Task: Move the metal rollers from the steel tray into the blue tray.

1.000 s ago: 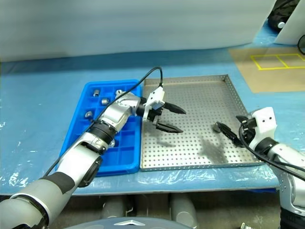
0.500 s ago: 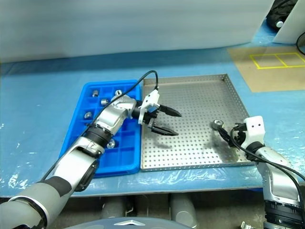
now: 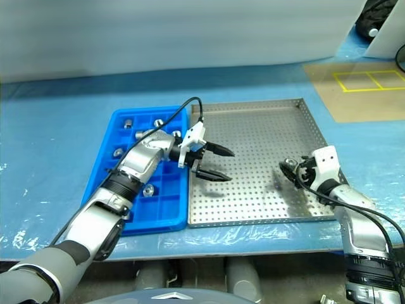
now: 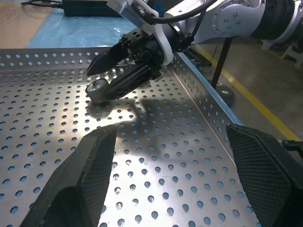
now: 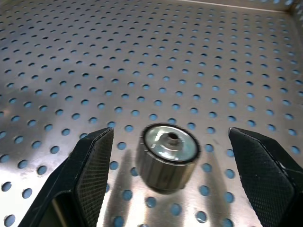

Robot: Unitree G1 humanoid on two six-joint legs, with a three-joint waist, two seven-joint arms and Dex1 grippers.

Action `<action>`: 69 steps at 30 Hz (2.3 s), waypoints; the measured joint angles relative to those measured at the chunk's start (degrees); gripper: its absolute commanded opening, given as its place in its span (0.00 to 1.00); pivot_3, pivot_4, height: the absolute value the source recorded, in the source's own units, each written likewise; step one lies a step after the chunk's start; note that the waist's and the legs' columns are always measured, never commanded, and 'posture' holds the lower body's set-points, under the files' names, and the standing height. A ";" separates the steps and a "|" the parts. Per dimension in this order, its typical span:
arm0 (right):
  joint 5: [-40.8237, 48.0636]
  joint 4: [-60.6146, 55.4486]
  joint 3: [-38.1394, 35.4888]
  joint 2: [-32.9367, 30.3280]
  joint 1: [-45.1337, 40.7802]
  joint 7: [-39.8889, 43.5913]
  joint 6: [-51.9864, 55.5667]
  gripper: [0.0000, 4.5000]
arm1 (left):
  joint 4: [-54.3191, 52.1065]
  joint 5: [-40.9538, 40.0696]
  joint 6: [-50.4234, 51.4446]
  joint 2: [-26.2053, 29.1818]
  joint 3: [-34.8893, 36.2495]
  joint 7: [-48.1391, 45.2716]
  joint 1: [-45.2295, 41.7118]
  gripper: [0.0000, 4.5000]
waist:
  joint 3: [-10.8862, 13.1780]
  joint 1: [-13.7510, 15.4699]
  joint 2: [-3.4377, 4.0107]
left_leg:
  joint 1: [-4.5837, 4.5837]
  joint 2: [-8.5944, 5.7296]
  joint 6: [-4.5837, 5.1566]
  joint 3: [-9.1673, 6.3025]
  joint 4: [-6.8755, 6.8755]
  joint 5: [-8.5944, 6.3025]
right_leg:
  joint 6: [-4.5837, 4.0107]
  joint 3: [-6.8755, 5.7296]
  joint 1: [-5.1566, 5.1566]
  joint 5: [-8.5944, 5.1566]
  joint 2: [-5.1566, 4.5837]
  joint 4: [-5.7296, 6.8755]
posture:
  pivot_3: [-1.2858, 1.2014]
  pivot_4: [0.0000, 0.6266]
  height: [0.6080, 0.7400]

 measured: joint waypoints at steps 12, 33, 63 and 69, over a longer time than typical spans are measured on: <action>-2.49 4.79 2.98 1.26 -1.70 -1.35 -3.52 0.39 | -4.74 -0.01 2.39 3.36 -0.02 0.08 1.77 0.87 | 0.01 -0.03 0.01 | -0.05 -0.01 0.00 0.03 -0.06 -0.01 | 0.00 0.01 -0.08 0.00 -0.01 -0.05 | 0.36 0.24 1.00; 4.35 -8.97 19.65 2.87 -20.00 12.15 7.24 0.39 | -23.05 -3.93 10.32 23.86 7.58 2.23 11.46 0.87 | 0.12 1.68 0.13 | 0.03 0.11 -0.33 0.12 -0.69 0.20 | -0.04 0.01 -0.39 -0.03 0.10 -0.02 | 0.47 0.24 1.00; -4.22 26.02 30.96 13.53 -36.29 31.52 -10.69 0.99 | -54.75 -15.46 27.44 37.80 27.04 20.65 38.88 0.87 | 0.20 12.30 -0.05 | 0.06 0.20 -1.03 -0.07 -0.81 0.39 | -0.10 -0.14 -0.49 -0.07 0.10 0.31 | 0.59 0.24 1.00; -3.35 21.54 25.68 11.14 -34.18 27.16 -6.86 0.99 | -50.41 -15.39 26.46 36.31 21.14 18.99 31.50 0.87 | 0.20 12.20 -0.05 | 0.03 0.15 -1.22 -0.03 -0.76 0.51 | -0.09 -0.09 -0.51 -0.06 0.09 0.33 | 0.55 0.24 1.00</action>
